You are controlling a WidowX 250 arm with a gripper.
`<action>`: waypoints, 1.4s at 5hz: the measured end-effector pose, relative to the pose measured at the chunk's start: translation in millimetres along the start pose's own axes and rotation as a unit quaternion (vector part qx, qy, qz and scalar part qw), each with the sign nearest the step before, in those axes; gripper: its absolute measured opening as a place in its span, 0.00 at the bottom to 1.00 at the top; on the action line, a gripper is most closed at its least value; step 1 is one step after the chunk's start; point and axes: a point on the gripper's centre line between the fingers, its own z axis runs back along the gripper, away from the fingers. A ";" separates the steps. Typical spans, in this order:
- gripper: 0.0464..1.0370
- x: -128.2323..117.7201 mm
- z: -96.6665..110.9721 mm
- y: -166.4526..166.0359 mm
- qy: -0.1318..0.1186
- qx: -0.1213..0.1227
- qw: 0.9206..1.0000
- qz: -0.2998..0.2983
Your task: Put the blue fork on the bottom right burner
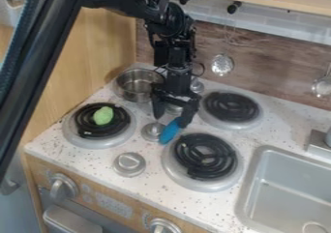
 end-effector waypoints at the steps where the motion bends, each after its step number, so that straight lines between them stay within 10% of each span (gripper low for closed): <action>1: 0.64 -3.1 -6.1 -5.5 0.005 0.010 1.000 -0.005; 2: 0.35 -8.0 -11.7 -7.9 0.017 0.020 1.000 -0.009; 7: 0.31 -49.5 8.2 -53.8 -0.011 0.003 0.995 -0.097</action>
